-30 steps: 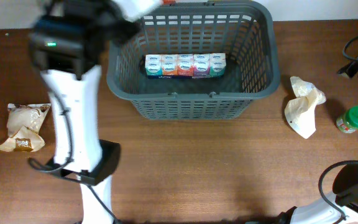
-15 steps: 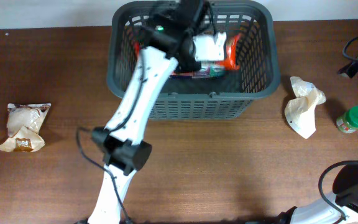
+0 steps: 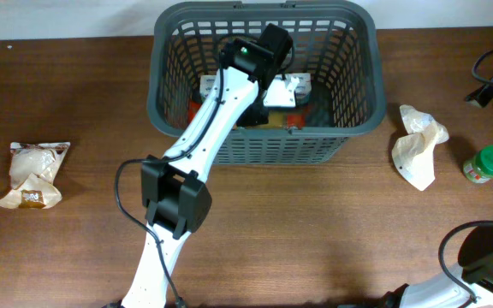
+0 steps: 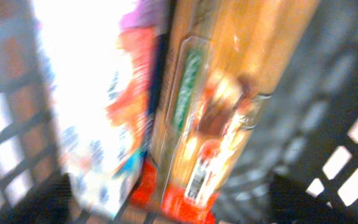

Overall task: Pack container
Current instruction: 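Lower the spaghetti package into the basket and open the left gripper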

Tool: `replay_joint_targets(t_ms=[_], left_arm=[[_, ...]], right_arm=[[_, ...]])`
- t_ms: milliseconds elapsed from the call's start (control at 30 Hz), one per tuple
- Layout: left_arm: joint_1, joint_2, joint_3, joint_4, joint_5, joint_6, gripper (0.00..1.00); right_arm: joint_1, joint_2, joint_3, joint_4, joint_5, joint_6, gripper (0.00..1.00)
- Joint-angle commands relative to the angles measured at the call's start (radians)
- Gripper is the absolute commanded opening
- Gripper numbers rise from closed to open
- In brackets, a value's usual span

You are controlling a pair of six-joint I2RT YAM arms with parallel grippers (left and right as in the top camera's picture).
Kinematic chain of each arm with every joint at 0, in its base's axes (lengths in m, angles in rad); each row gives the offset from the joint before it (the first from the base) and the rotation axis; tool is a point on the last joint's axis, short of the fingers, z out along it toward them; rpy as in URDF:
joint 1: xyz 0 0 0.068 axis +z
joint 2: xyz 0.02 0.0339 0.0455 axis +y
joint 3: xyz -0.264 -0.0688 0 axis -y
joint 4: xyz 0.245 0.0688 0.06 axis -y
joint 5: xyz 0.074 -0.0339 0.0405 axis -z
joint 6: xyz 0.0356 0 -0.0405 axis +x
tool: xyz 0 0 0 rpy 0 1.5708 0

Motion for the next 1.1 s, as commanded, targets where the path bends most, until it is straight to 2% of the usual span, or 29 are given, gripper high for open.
replay_joint_targets(t_ms=[0,200,300,433,633,800,1067], left_arm=[[0.019,-0.132,0.088,0.004,-0.09,-0.22,0.99],[0.119,-0.287,0.188,-0.001,-0.066,-0.433,0.99],[0.21,-0.371,0.194,-0.018,-0.037,-0.534,0.99],[0.373,-0.422,0.194,-0.111,-0.023,-0.611,0.99],[0.631,-0.392,0.152,-0.249,-0.021,-0.713,1.0],[0.81,-0.325,0.038,-0.245,0.076,-0.752,1.0],[1.022,-0.192,-0.233,-0.179,0.087,-0.755,1.0]], right_arm=[[-0.003,-0.027,-0.003,0.001,0.009,0.008,0.99],[-0.003,-0.027,-0.003,0.001,0.009,0.008,0.99],[-0.003,-0.027,-0.003,0.001,0.009,0.008,0.99],[-0.003,-0.027,-0.003,0.001,0.009,0.008,0.99],[-0.003,-0.027,-0.003,0.001,0.009,0.008,0.99],[-0.003,-0.027,-0.003,0.001,0.009,0.008,0.99],[-0.003,-0.027,-0.003,0.001,0.009,0.008,0.99]])
